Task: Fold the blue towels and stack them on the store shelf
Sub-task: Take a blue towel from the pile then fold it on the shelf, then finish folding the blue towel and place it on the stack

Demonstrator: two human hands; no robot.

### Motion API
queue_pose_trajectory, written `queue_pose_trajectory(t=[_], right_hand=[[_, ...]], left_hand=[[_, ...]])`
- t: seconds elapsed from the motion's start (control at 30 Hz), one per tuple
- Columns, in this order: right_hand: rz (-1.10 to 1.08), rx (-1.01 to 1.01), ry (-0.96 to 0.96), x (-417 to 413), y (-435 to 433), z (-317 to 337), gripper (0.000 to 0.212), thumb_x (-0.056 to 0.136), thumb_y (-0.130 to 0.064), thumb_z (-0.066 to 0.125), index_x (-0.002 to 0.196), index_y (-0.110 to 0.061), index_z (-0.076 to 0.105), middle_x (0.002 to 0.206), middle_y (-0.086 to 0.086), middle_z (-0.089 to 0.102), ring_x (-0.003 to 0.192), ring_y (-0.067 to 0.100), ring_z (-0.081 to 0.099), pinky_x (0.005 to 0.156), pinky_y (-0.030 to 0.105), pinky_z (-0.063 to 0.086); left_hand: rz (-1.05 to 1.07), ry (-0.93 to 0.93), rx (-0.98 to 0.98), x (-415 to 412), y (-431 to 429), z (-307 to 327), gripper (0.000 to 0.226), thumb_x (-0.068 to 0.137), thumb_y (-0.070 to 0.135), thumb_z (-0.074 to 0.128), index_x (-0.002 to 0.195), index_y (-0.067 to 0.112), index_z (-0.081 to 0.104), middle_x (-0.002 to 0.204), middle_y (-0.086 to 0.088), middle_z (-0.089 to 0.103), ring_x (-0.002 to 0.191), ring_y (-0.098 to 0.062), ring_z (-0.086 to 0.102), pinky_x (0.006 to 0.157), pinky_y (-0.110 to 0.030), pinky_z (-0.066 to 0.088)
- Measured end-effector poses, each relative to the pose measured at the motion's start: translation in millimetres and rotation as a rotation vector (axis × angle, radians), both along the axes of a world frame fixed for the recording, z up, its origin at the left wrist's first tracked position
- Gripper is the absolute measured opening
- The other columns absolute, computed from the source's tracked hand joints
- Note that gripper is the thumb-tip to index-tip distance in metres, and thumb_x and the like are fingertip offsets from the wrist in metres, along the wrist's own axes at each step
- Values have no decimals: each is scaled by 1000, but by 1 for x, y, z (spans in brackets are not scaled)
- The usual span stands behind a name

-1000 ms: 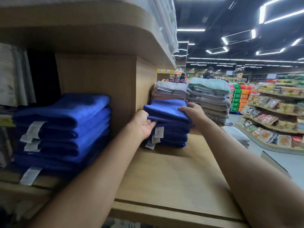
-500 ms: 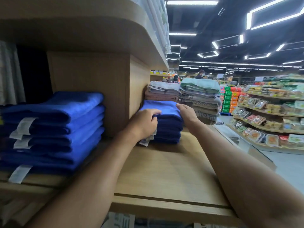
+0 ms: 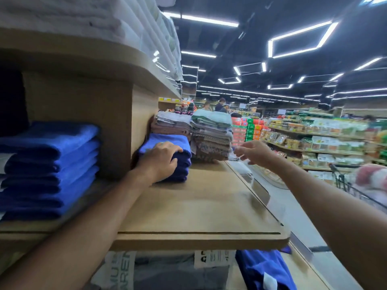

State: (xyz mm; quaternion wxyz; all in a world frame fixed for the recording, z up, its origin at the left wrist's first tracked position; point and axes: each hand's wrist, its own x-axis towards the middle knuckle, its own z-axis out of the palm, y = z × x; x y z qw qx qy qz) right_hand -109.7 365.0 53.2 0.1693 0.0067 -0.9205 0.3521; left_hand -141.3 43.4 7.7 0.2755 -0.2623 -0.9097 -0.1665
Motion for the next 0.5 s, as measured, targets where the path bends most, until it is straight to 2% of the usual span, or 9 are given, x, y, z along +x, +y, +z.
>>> queue_pose_trajectory(t=[0.07,0.13,0.27,0.37,0.4,0.47,0.5], right_hand=[[-64,12,-51,22,31,-15,23,101,-28,60,95,-11,74,92,5,75,83,19,68,73,33,55],[-141,3,-111,41,60,-42,26,102,-28,58,97,-9,74,94,7,75,83,20,68,71,34,54],[-302,36,-260,72,97,-113,19,98,-21,59,90,-11,72,93,7,74,73,18,68,58,25,49],[-291,129,-399,87,92,-173,9,91,-15,62,98,-13,68,82,-2,72,60,10,63,51,18,46],[-260,107,-446,91,84,-192,13,91,-16,62,104,-15,66,82,-4,73,62,10,65,53,20,49],[-206,73,-426,98,67,-227,32,93,-27,65,124,-19,61,111,2,71,96,19,69,79,29,54],[-198,69,-367,101,62,-239,36,93,-32,65,127,-21,60,119,5,67,108,24,64,90,35,52]], left_hand=[[-56,22,-17,28,18,3,34,93,19,53,124,27,65,130,2,62,125,-23,52,104,-42,42],[-112,-59,-26,58,38,-2,32,94,26,51,122,36,64,131,6,61,127,-19,51,104,-43,43],[-124,-406,-200,108,75,-32,45,99,46,35,143,42,45,153,7,45,139,-20,40,116,-47,30],[-75,-446,-344,122,89,-51,51,102,49,25,150,38,36,159,7,35,144,-20,32,119,-53,20],[-69,-448,-329,123,90,-52,51,102,48,24,151,38,34,160,8,34,144,-19,31,119,-53,19],[-65,-446,-307,122,89,-53,52,102,48,26,153,39,32,161,11,33,145,-16,31,121,-50,18],[-64,-442,-298,121,88,-53,52,101,48,28,152,41,33,160,12,34,145,-15,32,120,-48,19]])
